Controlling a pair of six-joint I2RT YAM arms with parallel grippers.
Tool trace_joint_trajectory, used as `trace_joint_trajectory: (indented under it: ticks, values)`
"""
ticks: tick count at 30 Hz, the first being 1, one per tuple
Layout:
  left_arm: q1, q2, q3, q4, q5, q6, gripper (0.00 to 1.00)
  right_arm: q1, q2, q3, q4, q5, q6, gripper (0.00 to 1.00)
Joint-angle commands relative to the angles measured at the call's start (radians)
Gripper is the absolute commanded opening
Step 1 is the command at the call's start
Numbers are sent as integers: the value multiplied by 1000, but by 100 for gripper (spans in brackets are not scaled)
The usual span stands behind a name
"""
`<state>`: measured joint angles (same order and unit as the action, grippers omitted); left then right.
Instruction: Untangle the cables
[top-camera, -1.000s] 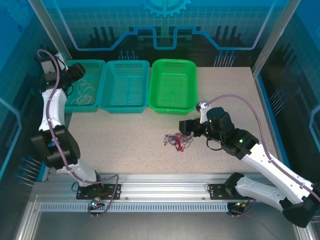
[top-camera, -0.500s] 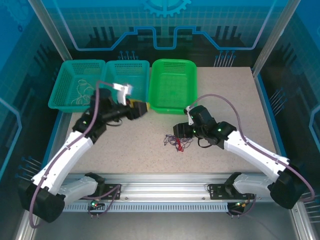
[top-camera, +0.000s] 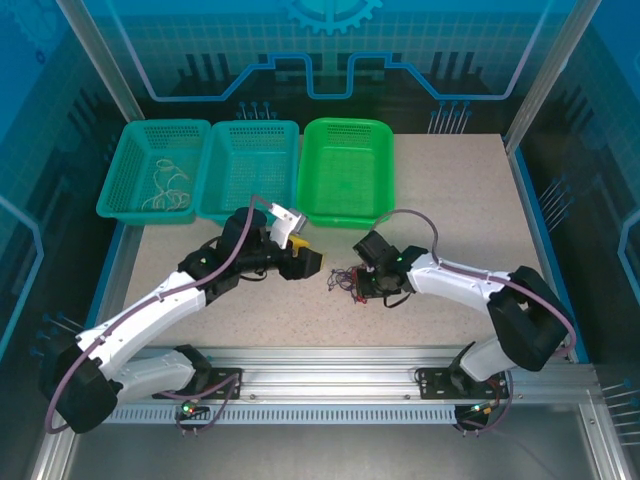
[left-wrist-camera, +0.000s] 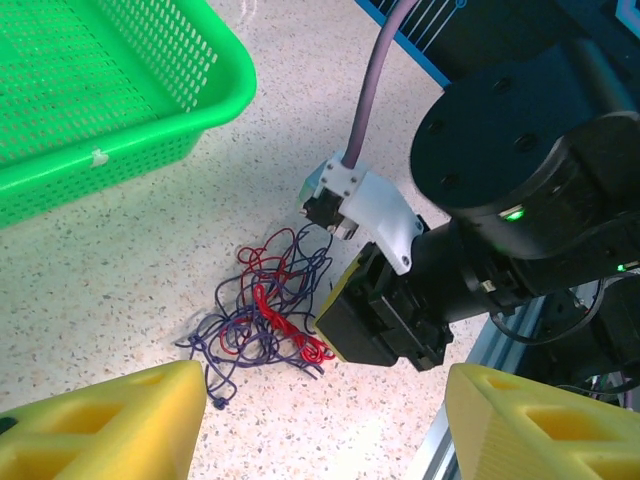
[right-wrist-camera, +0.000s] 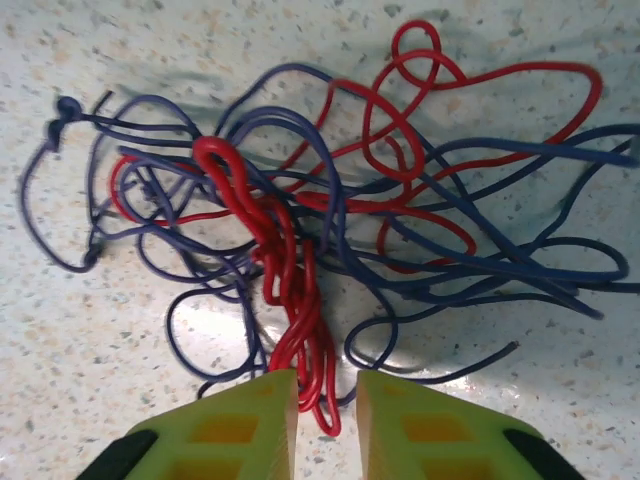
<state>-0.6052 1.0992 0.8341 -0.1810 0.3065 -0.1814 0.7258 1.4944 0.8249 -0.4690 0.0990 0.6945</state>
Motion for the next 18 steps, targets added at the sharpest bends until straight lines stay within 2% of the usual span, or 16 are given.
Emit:
trace_joint_trajectory:
  ticks: [1, 14, 15, 18]
  values:
    - [-4, 6, 10, 15, -23, 51, 67, 17, 36, 5, 28, 0, 5, 21]
    - [-5, 13, -9, 9, -36, 62, 67, 61, 218, 88, 21, 12, -14, 37]
    - [-4, 15, -8, 7, -37, 62, 67, 62, 228, 88, 18, 13, -13, 36]
    - [-5, 20, -7, 5, -38, 63, 67, 65, 237, 80, 10, 22, -7, 22]
